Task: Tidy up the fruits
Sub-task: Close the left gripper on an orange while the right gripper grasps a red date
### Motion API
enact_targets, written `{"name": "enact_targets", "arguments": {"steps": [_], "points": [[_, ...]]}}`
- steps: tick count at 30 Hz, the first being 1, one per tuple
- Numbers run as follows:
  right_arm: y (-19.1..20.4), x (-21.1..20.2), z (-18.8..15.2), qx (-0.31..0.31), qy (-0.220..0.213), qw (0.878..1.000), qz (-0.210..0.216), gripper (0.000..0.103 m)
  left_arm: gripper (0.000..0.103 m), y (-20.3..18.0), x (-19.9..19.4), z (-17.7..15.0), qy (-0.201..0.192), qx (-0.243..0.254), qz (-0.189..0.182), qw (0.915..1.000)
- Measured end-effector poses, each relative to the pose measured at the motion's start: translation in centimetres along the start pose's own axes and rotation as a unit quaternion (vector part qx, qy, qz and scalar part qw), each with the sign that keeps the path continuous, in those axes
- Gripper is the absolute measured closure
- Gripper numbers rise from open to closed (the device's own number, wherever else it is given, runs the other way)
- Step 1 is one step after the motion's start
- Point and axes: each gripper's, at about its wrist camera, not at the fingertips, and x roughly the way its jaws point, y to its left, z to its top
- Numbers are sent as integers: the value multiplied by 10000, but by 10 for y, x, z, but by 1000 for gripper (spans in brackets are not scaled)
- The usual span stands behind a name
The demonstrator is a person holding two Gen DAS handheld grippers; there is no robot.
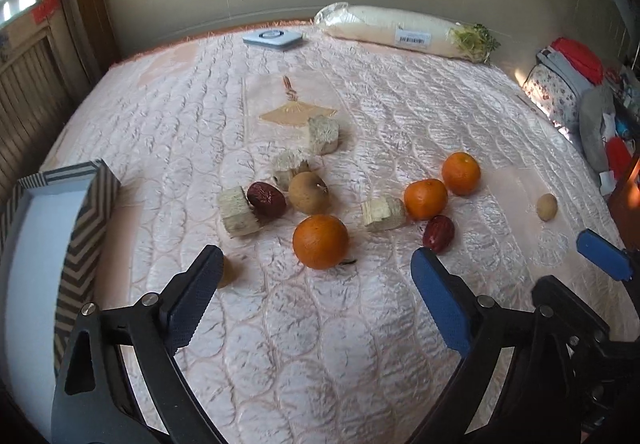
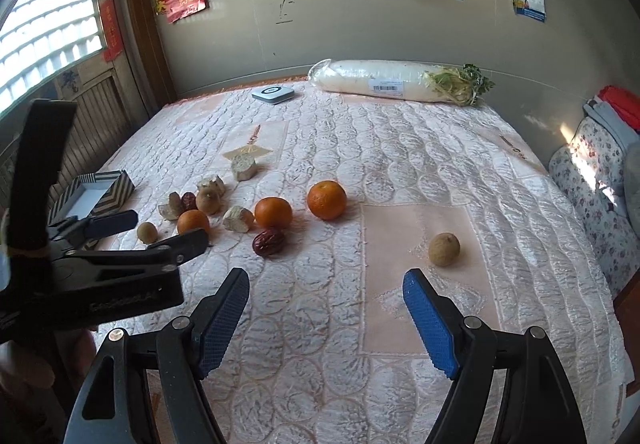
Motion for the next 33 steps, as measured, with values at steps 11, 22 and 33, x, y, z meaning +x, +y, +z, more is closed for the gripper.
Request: {"name": "enact_targets", "arguments": {"steps": [11, 22, 33], "points": [[2, 31, 10, -36, 199, 9991, 364, 37, 71, 11, 21, 4, 296, -191, -222, 9991], [34, 77, 21, -990, 433, 9931, 452, 49, 71, 17, 11, 1, 272, -272, -280, 9989], [38, 62, 19, -985, 430, 9921, 650, 76, 71, 29, -14, -5, 180, -397, -206, 9988]]}}
